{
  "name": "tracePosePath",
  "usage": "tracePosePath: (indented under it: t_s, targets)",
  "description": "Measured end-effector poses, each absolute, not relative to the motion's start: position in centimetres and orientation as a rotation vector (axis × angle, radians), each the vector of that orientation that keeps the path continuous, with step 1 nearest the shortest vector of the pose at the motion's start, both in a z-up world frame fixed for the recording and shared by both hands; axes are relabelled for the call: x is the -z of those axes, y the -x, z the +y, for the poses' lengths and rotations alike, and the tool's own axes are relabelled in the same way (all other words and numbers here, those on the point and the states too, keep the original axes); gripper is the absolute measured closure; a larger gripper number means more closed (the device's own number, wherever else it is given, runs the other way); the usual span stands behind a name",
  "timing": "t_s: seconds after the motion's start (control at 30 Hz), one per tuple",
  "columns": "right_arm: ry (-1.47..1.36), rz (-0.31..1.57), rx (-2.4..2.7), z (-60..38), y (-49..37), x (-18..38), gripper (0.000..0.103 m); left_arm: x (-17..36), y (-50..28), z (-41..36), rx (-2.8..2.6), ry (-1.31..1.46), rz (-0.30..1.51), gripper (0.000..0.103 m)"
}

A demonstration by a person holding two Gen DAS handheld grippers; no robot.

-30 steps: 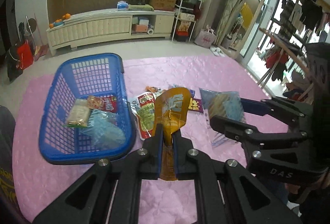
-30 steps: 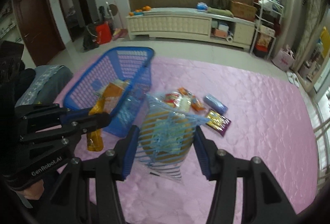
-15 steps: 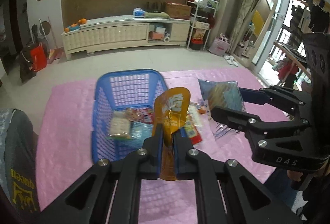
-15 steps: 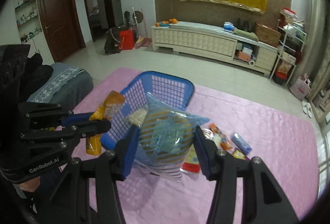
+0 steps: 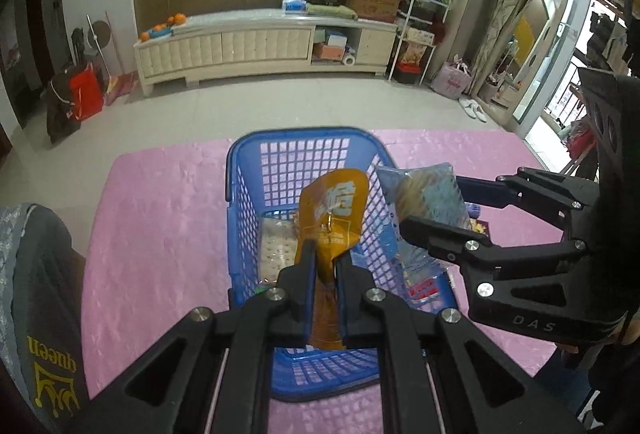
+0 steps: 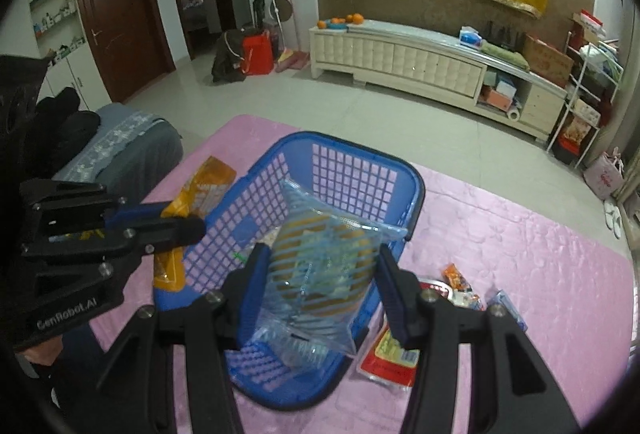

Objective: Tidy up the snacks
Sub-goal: 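Carry the pouch and biscuit bag over the blue basket with both grippers, then lower both bags into the basket and open both grippers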

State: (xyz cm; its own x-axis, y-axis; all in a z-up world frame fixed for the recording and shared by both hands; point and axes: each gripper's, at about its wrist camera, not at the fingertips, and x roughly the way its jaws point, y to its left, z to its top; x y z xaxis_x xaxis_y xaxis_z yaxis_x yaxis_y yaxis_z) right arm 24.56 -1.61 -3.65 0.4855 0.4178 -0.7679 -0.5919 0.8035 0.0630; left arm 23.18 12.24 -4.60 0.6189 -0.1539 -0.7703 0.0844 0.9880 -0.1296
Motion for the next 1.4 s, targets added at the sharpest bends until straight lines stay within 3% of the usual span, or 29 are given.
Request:
tracePosePath:
  t_s: [0.4,0.73,0.77,0.87,1.4]
  targets:
    - [0.241,0.999,-0.619,-0.3,-26.3,8.2,0.046,8.9,-25.0,13.7,0.135,0.146,0.983,0.095]
    - [0.224,1.037,-0.758,1.2,-24.0,7.9,0.045,6.7,-23.1,14.8,0.118,0.149,0.937,0.094]
    - [0.218,1.043,-0.775,1.6,-24.0,8.0,0.043,6.6,-22.9,14.8,0.115,0.144,0.933,0.094]
    - [0.193,1.059,-0.814,2.1,-23.8,8.2,0.014,6.3,-22.1,15.5,0.100,0.138,0.927,0.094]
    - [0.258,0.958,-0.646,0.0,-23.5,6.0,0.012,6.0,-22.7,13.6,0.128,0.122,0.925,0.093]
